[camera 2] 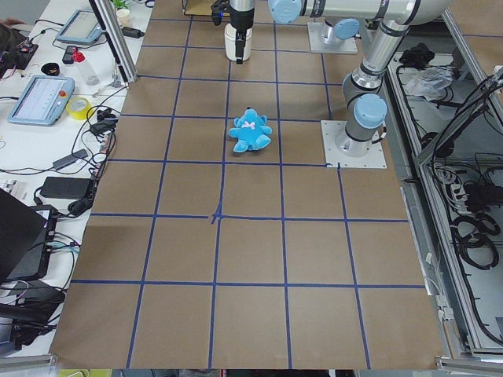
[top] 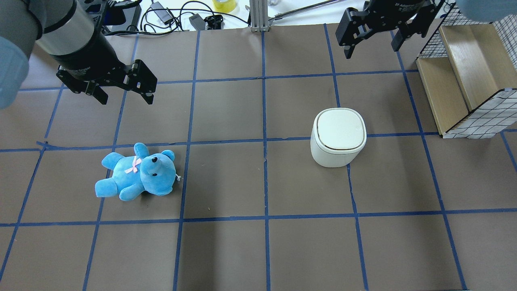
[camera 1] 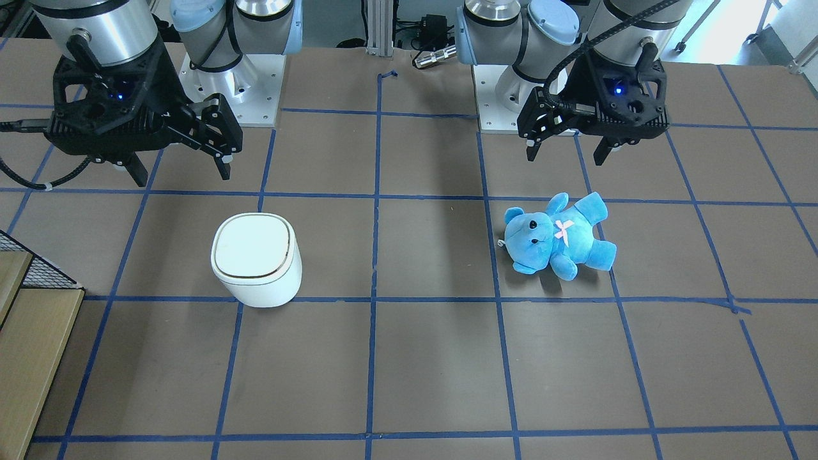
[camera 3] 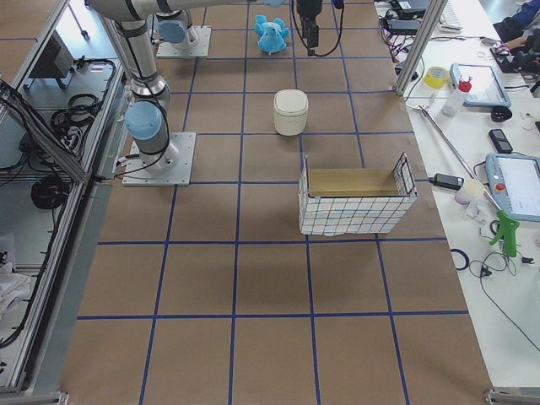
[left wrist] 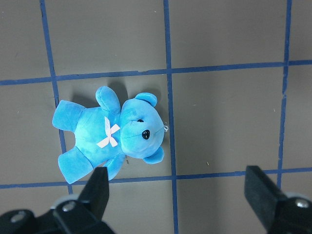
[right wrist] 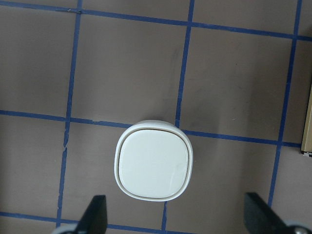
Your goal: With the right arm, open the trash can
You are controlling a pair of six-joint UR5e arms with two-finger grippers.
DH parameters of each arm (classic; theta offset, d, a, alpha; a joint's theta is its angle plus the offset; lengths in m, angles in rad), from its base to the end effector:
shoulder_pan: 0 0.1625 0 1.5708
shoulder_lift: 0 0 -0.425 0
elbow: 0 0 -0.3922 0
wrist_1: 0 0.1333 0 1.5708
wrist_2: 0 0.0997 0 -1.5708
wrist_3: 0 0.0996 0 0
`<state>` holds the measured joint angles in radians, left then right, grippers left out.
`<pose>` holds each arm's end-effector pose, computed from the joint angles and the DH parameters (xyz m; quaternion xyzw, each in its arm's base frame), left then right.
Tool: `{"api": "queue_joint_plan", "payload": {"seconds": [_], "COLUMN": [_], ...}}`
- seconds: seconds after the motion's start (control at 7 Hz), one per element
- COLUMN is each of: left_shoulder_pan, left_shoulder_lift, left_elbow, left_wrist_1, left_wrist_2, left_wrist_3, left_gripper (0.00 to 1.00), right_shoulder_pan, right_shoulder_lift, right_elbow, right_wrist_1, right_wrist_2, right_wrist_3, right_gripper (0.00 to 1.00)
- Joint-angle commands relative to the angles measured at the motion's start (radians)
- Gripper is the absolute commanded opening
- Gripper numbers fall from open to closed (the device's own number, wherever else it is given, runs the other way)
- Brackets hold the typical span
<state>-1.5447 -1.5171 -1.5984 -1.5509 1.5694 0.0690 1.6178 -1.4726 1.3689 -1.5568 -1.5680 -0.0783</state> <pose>-0.1210 -0.4768 0.5022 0.0215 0.9995 -0.0230 0.0004 0.1588 -0.5331 0.5358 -0.0626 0.9970 -0.0449 0.0007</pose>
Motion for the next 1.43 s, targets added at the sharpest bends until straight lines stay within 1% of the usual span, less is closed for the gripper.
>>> {"api": "queue_joint_plan", "payload": {"seconds": [0.0,0.57,0.71,0.86,1.0,1.14,1.29], "left_shoulder_pan": [0.000,0.000,0.000,0.000,0.000,0.000,0.000], "left_shoulder_lift": [0.000,0.000,0.000,0.000,0.000,0.000,0.000], "left_elbow": [0.000,0.000,0.000,0.000,0.000,0.000,0.000], "left_wrist_1": [0.000,0.000,0.000,0.000,0.000,0.000,0.000], "left_wrist_2": [0.000,0.000,0.000,0.000,0.000,0.000,0.000], "left_wrist_3": [0.000,0.000,0.000,0.000,0.000,0.000,0.000], "left_gripper": [1.00,1.00,1.00,1.00,1.00,1.00,1.00], "right_shoulder_pan": [-0.001,0.001,0.001,0.004,0.004,0.004,0.001], "right_shoulder_lift": [0.000,0.006,0.012,0.012,0.012,0.014,0.014], "right_elbow": [0.002,0.013,0.036,0.127,0.231,0.336,0.398], "right_wrist_1": [0.000,0.000,0.006,-0.011,-0.107,-0.211,-0.289], "right_wrist_2": [-0.001,0.000,-0.003,-0.003,-0.009,0.000,0.000], "right_wrist_3": [0.000,0.000,0.000,0.017,0.040,0.066,0.069], "right_gripper": [1.00,1.00,0.68,0.30,0.12,0.00,0.00]}}
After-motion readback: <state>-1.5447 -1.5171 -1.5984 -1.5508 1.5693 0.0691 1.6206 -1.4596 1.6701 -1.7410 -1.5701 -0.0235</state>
